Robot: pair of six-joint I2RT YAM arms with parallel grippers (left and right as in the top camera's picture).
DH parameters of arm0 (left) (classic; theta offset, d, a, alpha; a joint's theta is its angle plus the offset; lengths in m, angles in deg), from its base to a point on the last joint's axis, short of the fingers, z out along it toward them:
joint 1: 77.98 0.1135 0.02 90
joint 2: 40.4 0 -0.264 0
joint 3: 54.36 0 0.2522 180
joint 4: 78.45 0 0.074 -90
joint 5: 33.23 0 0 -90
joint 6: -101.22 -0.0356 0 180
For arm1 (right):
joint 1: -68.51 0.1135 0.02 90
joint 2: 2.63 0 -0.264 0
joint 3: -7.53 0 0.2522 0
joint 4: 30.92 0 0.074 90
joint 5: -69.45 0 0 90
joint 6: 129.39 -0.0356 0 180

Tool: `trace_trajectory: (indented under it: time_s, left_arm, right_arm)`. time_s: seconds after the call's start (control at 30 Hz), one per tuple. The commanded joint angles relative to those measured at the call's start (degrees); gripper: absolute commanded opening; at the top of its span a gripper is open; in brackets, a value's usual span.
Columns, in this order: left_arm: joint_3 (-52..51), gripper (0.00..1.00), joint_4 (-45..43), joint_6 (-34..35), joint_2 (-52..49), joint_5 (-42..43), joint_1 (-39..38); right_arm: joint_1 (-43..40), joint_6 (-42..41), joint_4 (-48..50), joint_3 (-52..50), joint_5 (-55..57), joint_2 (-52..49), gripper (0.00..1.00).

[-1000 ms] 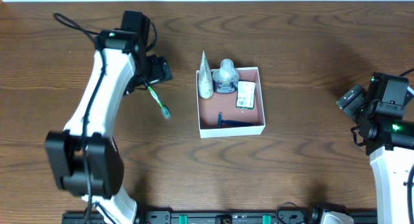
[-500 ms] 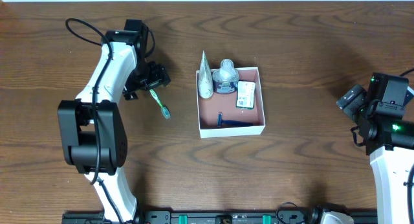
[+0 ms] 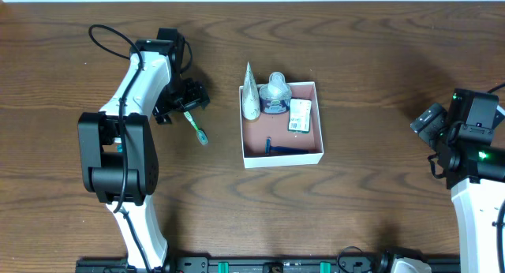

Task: Pack container
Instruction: 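Move the left gripper to the green toothbrush and grasp it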

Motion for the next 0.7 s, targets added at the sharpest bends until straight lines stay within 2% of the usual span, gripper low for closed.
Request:
trace_trajectory:
  time_s: [0.0,0.37,0.67]
  left_arm:
    - [-0.9,0.89,-0.5,0.5,-0.7,0.0,0.0]
    - [-4.8,0.88,-5.0,0.5,-0.7,0.0,0.0]
    - [-6.4,0.82,-7.3,0.6,-0.8,0.0,0.0]
  right_arm:
    - [-0.4,-0.9,-0.1,0.3,0.2,-0.1,0.99]
    - [-0.4,-0.9,-0.1,0.3,0.2,-0.1,0.99]
    - [-0.4,-0.9,-0.1,0.3,0.2,-0.1,0.99]
